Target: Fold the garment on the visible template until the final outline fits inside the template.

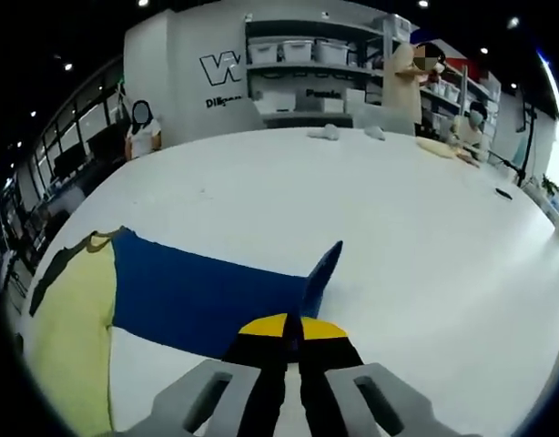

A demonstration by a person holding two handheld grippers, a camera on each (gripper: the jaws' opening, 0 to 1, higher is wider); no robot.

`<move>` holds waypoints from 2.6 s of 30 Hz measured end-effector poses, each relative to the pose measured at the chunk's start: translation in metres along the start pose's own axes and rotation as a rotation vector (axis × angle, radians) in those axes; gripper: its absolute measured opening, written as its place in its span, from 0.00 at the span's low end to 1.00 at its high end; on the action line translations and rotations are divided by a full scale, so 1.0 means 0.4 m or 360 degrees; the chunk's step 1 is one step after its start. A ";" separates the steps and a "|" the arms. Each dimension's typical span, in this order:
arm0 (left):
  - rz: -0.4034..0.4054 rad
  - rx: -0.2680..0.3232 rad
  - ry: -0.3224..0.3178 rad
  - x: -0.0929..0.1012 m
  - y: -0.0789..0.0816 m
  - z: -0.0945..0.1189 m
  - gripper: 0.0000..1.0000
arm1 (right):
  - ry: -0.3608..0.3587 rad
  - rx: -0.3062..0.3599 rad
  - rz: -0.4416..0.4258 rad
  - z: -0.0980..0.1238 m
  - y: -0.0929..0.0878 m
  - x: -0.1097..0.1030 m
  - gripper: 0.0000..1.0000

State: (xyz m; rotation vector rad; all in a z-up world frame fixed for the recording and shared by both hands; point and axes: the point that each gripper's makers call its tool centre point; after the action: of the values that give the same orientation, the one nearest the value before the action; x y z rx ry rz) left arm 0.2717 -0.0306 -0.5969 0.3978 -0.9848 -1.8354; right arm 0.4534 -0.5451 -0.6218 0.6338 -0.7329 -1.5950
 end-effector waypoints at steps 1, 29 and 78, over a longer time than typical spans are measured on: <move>0.0001 -0.0007 0.0003 -0.001 -0.003 0.000 0.93 | 0.0000 0.0004 -0.0006 0.000 0.002 -0.005 0.00; 0.0005 -0.0014 -0.0007 0.009 -0.015 0.006 0.93 | 0.0354 0.0016 0.0006 0.014 0.032 -0.278 0.00; 0.0005 -0.0012 -0.0035 0.012 -0.013 -0.010 0.93 | 0.0765 0.0071 0.0095 0.067 0.092 -0.693 0.00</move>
State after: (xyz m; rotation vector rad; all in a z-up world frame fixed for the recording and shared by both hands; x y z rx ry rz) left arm 0.2688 -0.0357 -0.6025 0.3723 -0.9928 -1.8437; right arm 0.4965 -0.2713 -0.5765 0.9751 -0.4237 -1.3021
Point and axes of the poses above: the point that each gripper's makers call its tool centre point, and the gripper's own axes: z roughly backward along the fingers, x roughly to its right, y roughly out of its top, and after that the axes turned 3 degrees about -y, right-handed
